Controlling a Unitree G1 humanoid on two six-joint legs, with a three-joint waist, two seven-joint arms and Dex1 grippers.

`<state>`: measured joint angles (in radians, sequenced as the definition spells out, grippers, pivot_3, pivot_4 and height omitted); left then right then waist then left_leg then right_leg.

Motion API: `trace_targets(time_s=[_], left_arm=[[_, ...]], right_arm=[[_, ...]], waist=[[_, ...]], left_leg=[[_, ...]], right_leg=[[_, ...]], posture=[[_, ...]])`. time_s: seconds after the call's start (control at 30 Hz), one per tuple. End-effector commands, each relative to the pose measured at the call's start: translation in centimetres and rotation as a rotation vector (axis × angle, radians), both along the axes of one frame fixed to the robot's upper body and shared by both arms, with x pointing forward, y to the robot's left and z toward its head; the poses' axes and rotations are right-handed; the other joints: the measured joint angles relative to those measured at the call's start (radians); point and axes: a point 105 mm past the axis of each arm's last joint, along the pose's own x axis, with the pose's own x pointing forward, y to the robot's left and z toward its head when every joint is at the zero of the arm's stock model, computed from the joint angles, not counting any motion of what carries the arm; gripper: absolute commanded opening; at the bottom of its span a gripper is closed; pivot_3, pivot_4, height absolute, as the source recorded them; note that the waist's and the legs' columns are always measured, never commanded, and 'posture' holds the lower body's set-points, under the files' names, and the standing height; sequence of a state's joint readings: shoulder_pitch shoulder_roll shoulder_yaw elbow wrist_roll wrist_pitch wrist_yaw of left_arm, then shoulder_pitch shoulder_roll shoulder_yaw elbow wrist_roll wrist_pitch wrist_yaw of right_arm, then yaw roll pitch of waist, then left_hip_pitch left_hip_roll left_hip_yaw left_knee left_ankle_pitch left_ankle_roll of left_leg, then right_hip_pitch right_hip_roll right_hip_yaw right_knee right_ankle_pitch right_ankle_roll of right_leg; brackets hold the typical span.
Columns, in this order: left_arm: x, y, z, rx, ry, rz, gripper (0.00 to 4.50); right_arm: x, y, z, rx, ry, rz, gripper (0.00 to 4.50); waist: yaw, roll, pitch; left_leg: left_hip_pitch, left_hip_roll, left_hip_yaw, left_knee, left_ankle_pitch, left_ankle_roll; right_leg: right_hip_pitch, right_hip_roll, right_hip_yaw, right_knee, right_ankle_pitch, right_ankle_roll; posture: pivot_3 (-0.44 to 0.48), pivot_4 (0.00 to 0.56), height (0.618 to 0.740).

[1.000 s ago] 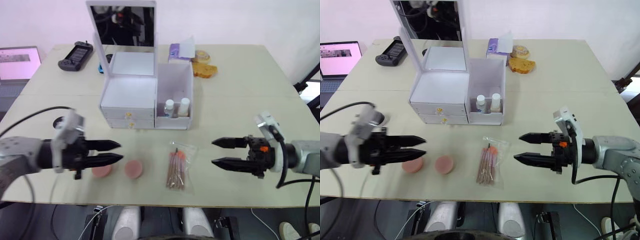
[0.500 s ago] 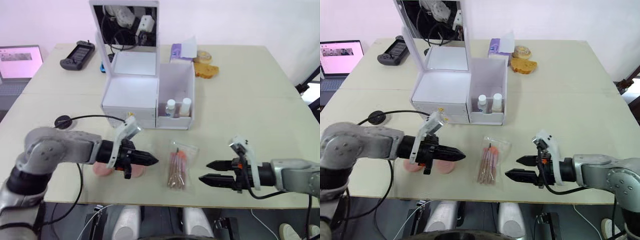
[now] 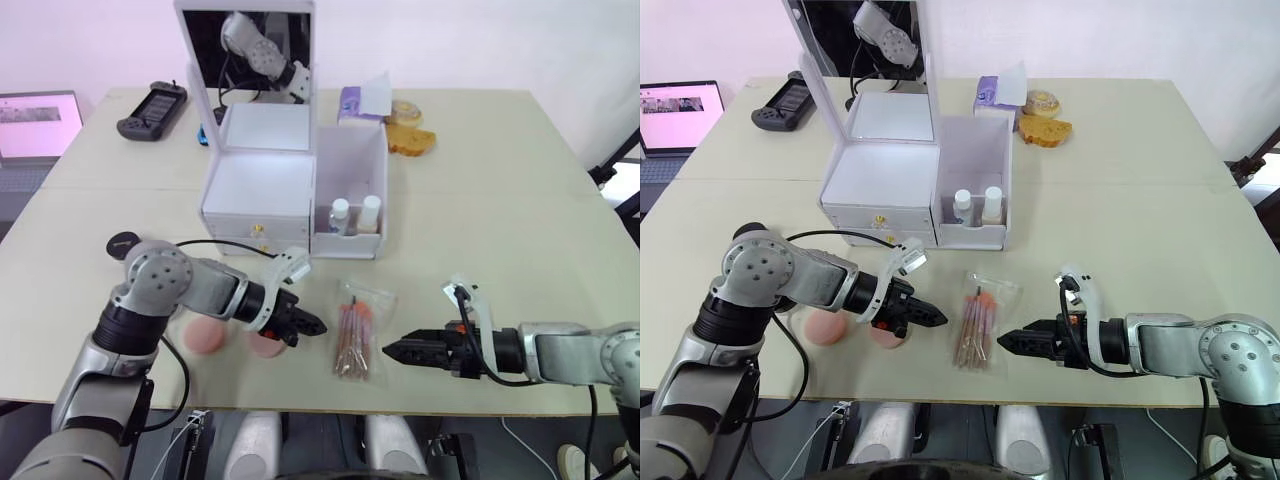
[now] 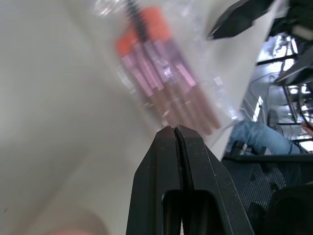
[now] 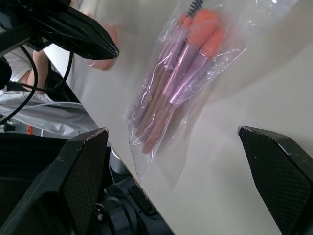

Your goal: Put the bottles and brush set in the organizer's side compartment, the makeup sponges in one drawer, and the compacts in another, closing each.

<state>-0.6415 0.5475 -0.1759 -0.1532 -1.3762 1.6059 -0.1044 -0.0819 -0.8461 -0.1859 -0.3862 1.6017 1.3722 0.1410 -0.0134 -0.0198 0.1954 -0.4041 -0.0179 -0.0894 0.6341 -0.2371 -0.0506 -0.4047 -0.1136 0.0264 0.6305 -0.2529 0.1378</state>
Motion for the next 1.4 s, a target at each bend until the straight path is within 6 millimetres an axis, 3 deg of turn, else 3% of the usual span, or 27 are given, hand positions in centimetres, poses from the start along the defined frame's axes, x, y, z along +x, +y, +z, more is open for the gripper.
trace_targets(time_s=[0.03,0.2,0.57,0.97,1.37,1.4], left_arm=[[-0.1,-0.3,-0.1,0.009,0.016,0.001,0.05],[-0.7,-0.4,-1.5,0.048,0.064,0.005,0.05],[-0.9,-1.5,-2.3,0.012,0.128,0.025,0.05],[-1.0,-2.0,-2.4,-0.001,0.139,0.031,0.05],[-1.1,-2.1,-2.2,-0.013,0.137,0.053,0.05],[-1.1,-2.1,-2.2,-0.015,0.139,0.053,0.02]], right_arm=[[0.2,0.5,0.6,0.035,-0.010,-0.002,4.50],[0.5,0.7,0.2,0.029,0.006,-0.030,4.50],[0.5,1.5,-0.9,0.021,0.055,-0.065,4.50],[0.1,5.3,-1.6,0.110,0.143,-0.019,4.50],[0.8,5.9,-2.3,0.152,0.181,-0.039,4.50],[0.8,5.9,-2.4,0.153,0.185,-0.039,4.24]], waist=[[0.001,0.000,0.000],[0.001,0.000,0.000],[0.000,0.000,-0.001],[0.000,-0.001,-0.002],[-0.002,-0.002,-0.002],[-0.002,-0.002,-0.002]], left_leg=[[0.000,0.000,0.000,0.000,0.000,0.000],[0.000,0.000,0.000,0.000,0.000,0.000],[0.000,0.000,0.000,0.000,0.000,0.000],[0.001,0.000,0.000,0.000,0.000,0.000],[0.001,0.000,0.000,0.000,0.000,0.000],[0.001,0.000,0.000,0.000,0.000,0.000]], right_leg=[[0.000,0.000,0.000,0.000,0.000,0.000],[0.000,0.000,0.000,0.000,0.000,0.000],[0.000,0.000,0.000,0.000,0.000,-0.001],[0.001,0.000,0.000,0.000,-0.001,-0.003],[0.001,0.000,0.000,0.000,-0.002,-0.003],[0.001,0.000,0.000,0.000,-0.002,-0.003]], posture=[[0.000,0.150,0.740],[0.000,0.150,0.740],[0.000,0.150,0.740],[0.000,0.150,0.740],[0.000,0.150,0.740],[0.000,0.150,0.740]])
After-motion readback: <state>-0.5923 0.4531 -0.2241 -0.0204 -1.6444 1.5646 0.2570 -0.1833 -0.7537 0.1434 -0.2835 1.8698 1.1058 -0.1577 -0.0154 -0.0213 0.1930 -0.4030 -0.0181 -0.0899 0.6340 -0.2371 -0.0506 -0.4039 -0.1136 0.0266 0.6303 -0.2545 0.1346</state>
